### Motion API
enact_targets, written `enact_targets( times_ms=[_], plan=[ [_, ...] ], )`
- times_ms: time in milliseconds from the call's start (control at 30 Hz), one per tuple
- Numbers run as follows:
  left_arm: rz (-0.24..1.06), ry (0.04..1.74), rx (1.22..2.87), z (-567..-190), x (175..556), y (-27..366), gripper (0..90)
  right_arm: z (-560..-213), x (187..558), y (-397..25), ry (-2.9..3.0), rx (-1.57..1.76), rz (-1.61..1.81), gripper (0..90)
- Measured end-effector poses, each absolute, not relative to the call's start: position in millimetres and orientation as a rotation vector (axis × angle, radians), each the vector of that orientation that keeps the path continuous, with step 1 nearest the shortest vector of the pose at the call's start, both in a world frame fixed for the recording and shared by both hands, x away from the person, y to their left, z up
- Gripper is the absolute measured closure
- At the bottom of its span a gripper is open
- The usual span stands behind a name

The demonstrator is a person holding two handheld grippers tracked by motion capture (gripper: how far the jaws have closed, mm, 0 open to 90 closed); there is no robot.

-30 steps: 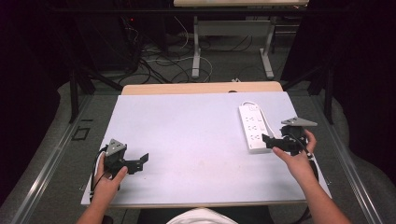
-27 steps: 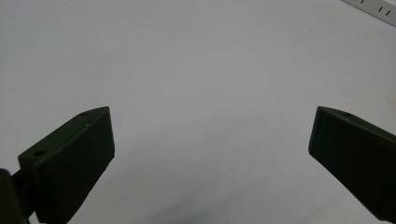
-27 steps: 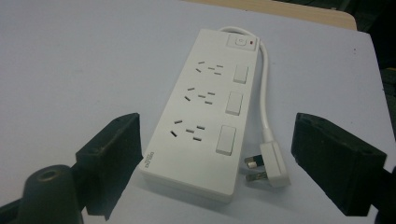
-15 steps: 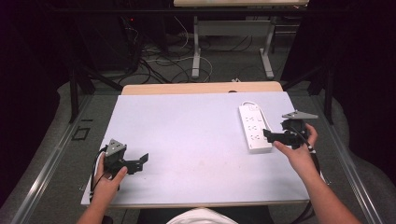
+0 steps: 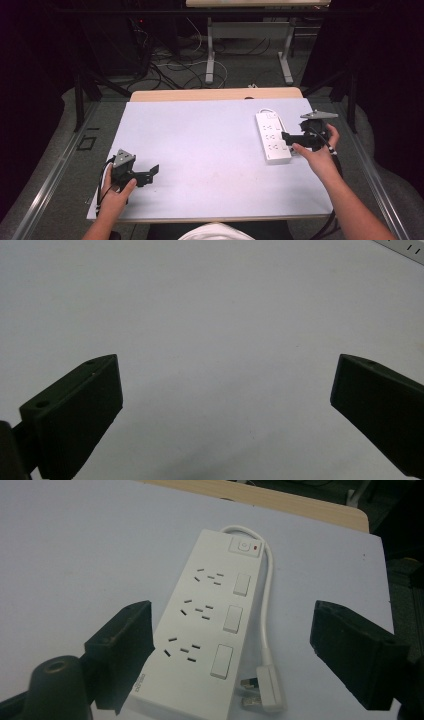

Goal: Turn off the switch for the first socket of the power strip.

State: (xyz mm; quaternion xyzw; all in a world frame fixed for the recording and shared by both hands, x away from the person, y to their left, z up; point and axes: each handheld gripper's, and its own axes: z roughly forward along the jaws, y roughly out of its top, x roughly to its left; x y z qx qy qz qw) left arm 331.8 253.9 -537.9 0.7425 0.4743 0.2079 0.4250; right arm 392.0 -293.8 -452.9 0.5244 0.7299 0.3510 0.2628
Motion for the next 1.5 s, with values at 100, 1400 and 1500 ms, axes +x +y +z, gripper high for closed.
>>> enact_targets(
  times_ms=[100,1400,1500],
  plan=[
    [0.519,1.187,1.857,-538.0,331.8,253.9,0.2,-451.9,395.7,-294.5,1.979,1.414,0.946,16.6],
    [0.518,1.185,1.86,-538.7,332.5,253.5,0.2,-451.3,440.2,-288.3,2.011,1.449,0.856,21.1],
    [0.518,1.184,1.86,-538.7,332.5,253.5,0.2,-453.2,444.0,-287.3,2.015,1.454,0.852,21.2]
  ],
)
